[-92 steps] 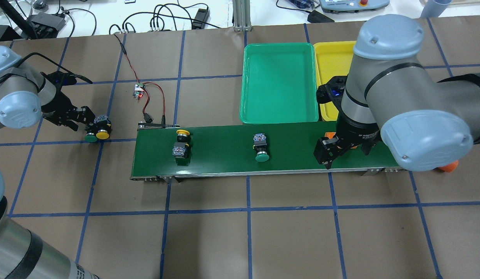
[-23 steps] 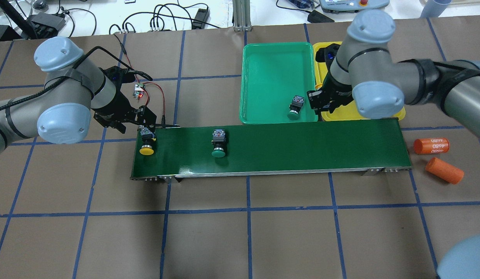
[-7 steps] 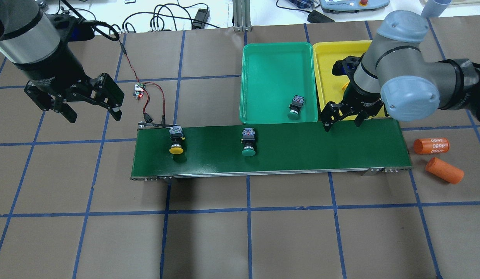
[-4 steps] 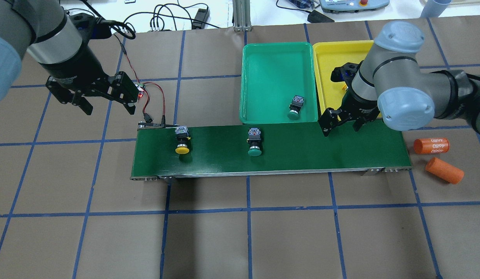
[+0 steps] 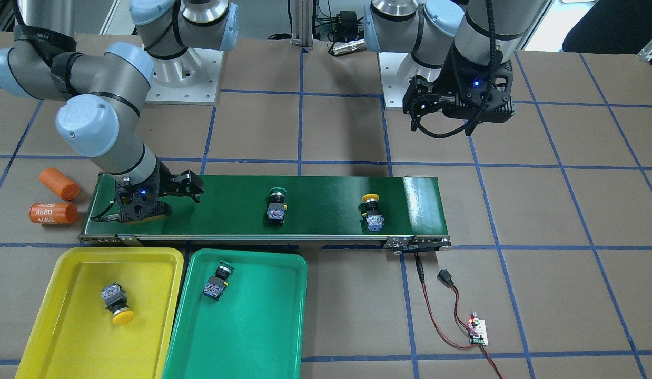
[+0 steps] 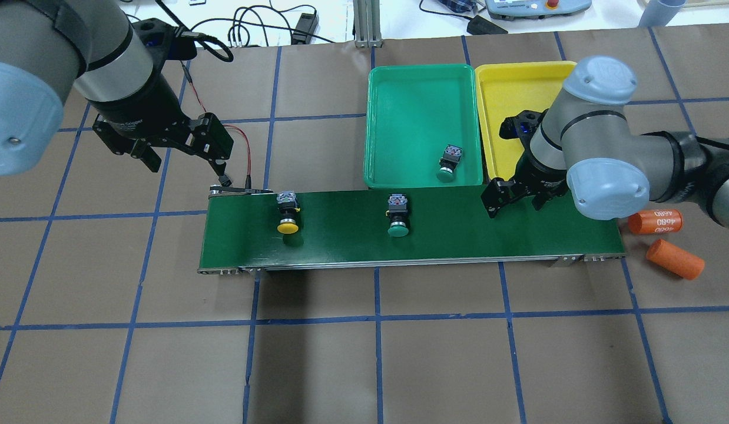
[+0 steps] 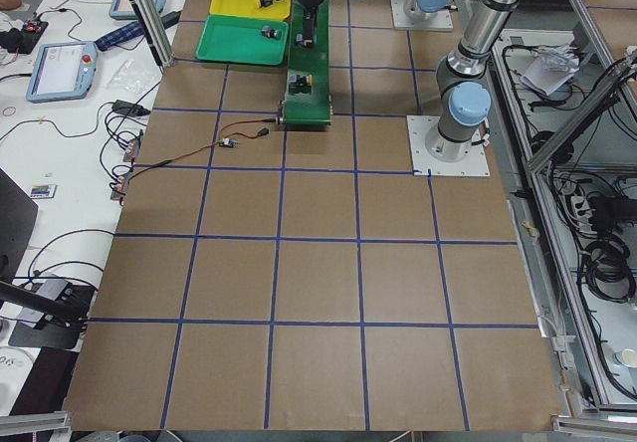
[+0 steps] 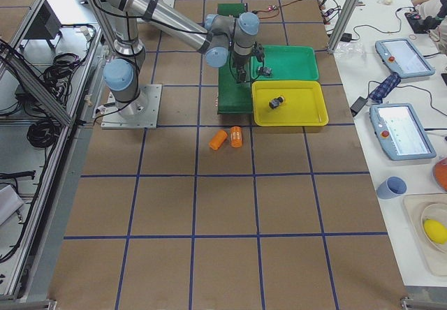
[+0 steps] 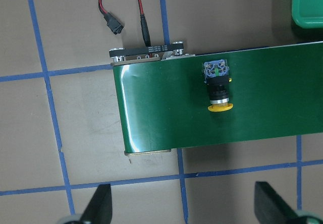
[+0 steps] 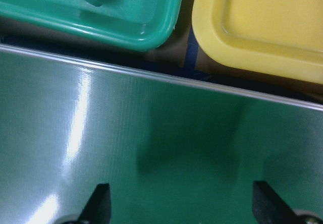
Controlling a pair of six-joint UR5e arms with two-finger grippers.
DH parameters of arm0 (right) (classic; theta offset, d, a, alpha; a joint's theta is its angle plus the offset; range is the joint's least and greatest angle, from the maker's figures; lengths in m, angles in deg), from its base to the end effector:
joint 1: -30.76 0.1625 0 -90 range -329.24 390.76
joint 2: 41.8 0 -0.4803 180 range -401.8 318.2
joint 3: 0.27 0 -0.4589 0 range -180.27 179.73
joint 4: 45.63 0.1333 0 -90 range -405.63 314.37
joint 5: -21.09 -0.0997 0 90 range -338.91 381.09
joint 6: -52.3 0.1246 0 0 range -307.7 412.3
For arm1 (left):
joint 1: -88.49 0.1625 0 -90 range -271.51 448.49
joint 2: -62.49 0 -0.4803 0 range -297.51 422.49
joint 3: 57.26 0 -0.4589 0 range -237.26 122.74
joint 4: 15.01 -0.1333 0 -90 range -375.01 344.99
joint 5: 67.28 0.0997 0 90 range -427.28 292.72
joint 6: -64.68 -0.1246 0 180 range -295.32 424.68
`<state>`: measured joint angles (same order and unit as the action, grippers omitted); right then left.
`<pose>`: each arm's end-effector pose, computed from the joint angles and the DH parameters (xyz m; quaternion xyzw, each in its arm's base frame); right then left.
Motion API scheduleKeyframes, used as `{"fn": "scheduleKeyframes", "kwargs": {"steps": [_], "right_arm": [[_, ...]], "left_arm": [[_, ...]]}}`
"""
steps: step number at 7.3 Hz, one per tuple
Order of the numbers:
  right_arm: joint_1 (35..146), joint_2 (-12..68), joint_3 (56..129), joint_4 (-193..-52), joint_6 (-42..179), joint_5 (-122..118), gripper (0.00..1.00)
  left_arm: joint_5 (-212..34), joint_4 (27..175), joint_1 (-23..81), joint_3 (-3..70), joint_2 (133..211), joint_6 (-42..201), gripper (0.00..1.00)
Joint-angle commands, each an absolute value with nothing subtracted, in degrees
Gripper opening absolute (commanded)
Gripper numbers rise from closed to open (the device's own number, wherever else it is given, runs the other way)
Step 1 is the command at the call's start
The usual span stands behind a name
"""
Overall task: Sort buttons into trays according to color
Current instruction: 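Lower the right gripper onto the green-capped button on the belt and grasp it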
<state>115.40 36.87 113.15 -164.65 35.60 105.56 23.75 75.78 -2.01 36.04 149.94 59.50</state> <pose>0.0925 -0.5694 0.2385 -0.0962 0.9929 0.0398 0.0568 -0.1357 -0.5326 0.5091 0.0497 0.9986 0.0138 0.0084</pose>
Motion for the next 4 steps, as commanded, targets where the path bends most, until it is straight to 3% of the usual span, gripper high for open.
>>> {"fn": "scheduleKeyframes", "kwargs": {"steps": [1,4], "right_arm": [[115.4,36.78,113.46,-164.98,35.69,105.38,1.0],[117.93,36.87,113.46,-165.07,39.87,105.29,1.0]], "left_arm": [[23.77,76.22,-2.12,36.08,149.41,59.58,1.0],[23.77,76.05,-2.21,36.08,149.23,59.58,1.0]]}}
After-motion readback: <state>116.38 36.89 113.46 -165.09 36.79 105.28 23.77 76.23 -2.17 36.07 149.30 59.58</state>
